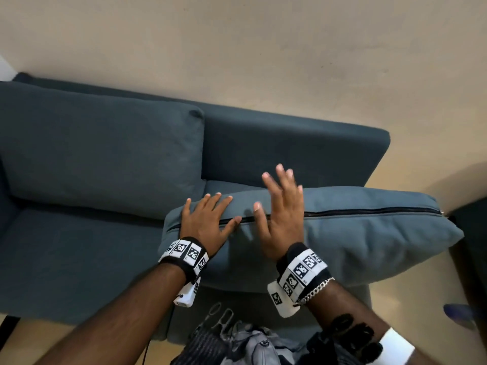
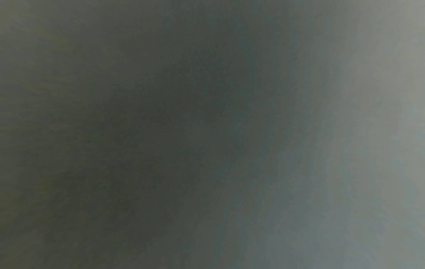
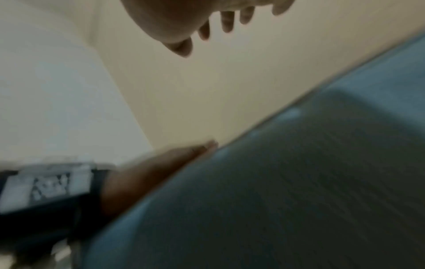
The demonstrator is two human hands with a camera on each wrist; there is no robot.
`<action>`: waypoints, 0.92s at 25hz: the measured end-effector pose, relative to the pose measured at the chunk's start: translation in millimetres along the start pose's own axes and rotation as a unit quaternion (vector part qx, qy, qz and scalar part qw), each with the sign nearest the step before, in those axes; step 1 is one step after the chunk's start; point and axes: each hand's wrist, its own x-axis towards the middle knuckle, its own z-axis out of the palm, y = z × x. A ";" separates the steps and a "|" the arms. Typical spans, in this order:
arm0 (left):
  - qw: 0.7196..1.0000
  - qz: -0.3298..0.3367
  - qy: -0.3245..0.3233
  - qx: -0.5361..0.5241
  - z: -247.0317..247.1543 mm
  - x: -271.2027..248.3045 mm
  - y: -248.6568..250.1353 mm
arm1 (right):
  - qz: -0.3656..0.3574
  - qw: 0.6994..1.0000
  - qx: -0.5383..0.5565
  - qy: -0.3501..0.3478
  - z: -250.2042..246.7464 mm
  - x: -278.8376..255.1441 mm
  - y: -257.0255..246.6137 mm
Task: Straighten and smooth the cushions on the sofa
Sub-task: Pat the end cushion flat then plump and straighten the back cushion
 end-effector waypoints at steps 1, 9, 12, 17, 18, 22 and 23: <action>1.000 -0.007 -0.007 0.002 0.8 -2.3 -3.8 | 0.006 0.992 -0.078 -0.100 18.8 -9.8 5.4; 0.998 -0.034 0.024 -0.057 8.3 -8.6 -38.4 | 0.046 0.994 0.056 -0.077 30.7 17.5 -28.7; 0.998 -0.041 0.022 -0.031 9.1 -6.8 -33.1 | -0.006 0.984 -0.075 -0.163 57.0 -5.3 -25.8; 0.996 -0.081 0.007 -0.037 14.9 -19.6 -45.1 | 0.050 0.937 -0.138 -0.316 71.3 14.1 -26.9; 0.994 -0.092 0.032 -0.039 13.5 -21.8 -51.8 | 0.033 0.958 -0.090 -0.272 62.5 24.8 -42.4; 0.980 -0.175 0.018 -0.089 10.8 -34.0 -68.2 | -0.064 0.995 -0.031 -0.066 51.2 25.3 -67.6; 0.972 -0.194 0.022 -0.134 15.5 -37.5 -70.2 | -0.089 0.985 -0.083 -0.119 61.4 16.1 -61.0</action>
